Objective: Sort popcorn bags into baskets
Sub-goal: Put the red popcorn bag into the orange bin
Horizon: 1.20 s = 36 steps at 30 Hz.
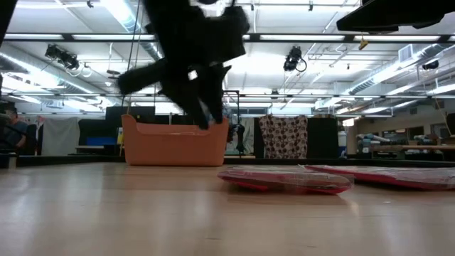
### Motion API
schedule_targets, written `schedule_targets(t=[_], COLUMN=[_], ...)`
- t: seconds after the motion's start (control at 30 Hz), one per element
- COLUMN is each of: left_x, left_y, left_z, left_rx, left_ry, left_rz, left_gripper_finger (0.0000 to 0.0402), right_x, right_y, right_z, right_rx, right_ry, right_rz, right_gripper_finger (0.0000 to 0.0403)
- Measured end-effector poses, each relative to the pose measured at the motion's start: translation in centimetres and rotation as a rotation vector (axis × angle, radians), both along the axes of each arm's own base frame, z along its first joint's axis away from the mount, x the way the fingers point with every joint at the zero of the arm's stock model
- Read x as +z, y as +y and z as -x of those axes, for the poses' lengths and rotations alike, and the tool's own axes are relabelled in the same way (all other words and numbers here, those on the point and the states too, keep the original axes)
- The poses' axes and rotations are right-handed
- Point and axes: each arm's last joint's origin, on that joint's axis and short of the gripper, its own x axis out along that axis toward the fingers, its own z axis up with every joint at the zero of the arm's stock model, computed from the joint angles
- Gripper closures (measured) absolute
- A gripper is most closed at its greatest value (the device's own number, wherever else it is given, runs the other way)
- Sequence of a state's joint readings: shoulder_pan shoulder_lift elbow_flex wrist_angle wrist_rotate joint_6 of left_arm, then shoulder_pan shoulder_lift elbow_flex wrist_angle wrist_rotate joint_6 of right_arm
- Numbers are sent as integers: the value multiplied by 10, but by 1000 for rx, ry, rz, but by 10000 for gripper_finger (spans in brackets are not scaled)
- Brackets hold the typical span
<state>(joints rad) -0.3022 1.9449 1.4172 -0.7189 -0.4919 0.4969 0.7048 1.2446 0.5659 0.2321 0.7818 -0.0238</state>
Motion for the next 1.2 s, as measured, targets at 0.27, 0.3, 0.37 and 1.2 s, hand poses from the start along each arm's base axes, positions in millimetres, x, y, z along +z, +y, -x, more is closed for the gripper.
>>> schedule_targets(t=[0.27, 0.3, 0.37, 1.2], left_x=[-47, -50, -55, -72], left_y=[-31, -32, -31, -23], left_z=[6, 4, 4, -20], left_rx=[-217, -230, -259, -138], left_ry=[-33, -46, -25, -175], left_rz=[-229, -231, -252, 16], left_gripper_finger=[247, 245, 244, 396], right_x=[1, 1, 1, 1], right_y=[0, 0, 1, 1], right_z=[0, 0, 0, 0], right_rx=[3, 4, 9, 21], right_ry=[-10, -10, -10, -3], right_rz=[-4, -4, -2, -1], right_gripper_finger=[300, 300, 300, 300])
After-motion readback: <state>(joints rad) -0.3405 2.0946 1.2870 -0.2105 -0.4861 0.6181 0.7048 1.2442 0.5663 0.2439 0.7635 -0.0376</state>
